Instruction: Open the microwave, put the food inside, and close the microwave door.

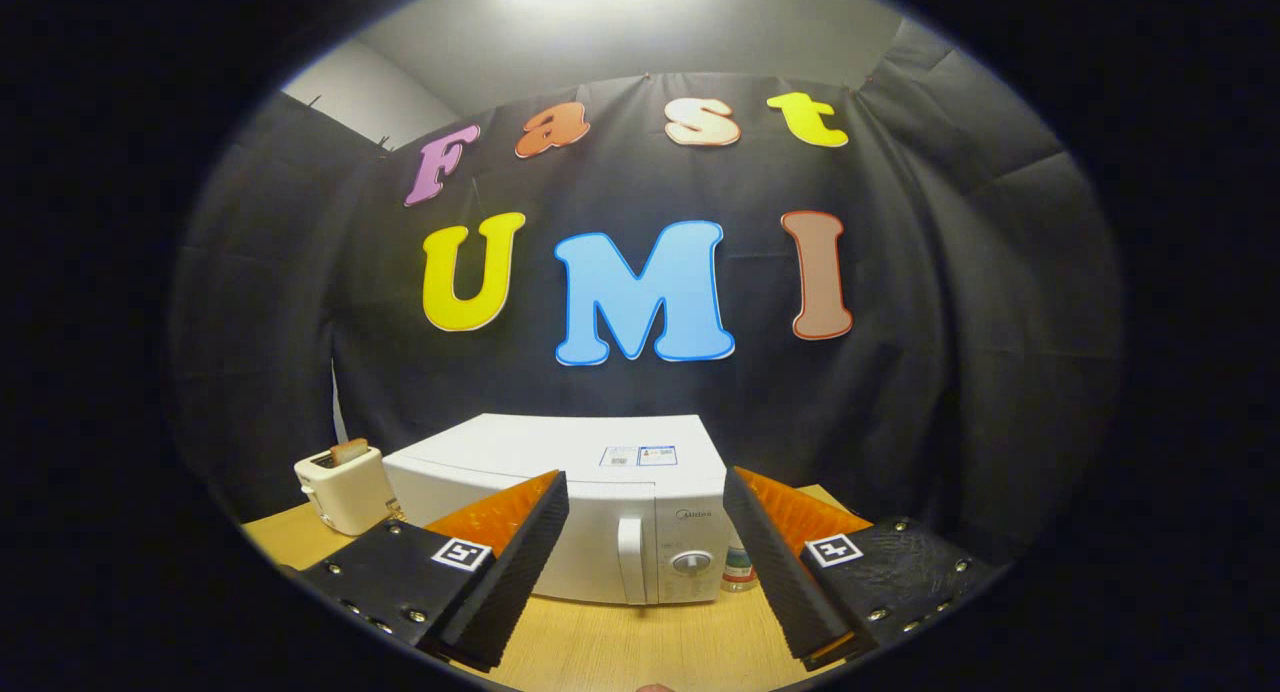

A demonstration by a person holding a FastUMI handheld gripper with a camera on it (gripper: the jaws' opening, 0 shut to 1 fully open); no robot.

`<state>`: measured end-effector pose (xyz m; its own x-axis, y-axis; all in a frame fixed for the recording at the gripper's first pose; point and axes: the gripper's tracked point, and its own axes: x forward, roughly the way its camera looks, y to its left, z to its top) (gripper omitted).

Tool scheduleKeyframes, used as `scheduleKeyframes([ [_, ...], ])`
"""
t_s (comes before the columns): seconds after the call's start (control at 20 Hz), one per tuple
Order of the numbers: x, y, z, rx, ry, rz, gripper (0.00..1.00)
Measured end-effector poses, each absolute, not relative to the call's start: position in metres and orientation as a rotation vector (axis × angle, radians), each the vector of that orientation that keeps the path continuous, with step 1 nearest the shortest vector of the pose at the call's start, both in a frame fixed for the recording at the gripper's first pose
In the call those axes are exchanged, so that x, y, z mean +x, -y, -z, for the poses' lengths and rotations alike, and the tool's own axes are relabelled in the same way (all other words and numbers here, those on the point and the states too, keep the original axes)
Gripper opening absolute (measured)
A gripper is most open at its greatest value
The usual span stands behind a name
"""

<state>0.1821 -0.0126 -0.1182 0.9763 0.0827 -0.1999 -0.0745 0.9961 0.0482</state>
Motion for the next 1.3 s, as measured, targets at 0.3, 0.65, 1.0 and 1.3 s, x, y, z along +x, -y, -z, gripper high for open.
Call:
scheduleKeyframes([
  [0.3,0.216,0.004,0.178,0.007,-0.31,-0.117,0.99],
  [0.65,0.236,-0.012,0.239,-0.023,-0.413,-0.156,0.97],
  [1.0,0.249,-0.016,0.268,0.008,-0.473,-0.143,0.73],
  [1.3,0.257,-0.017,0.277,0.029,-0.499,-0.13,0.29],
])
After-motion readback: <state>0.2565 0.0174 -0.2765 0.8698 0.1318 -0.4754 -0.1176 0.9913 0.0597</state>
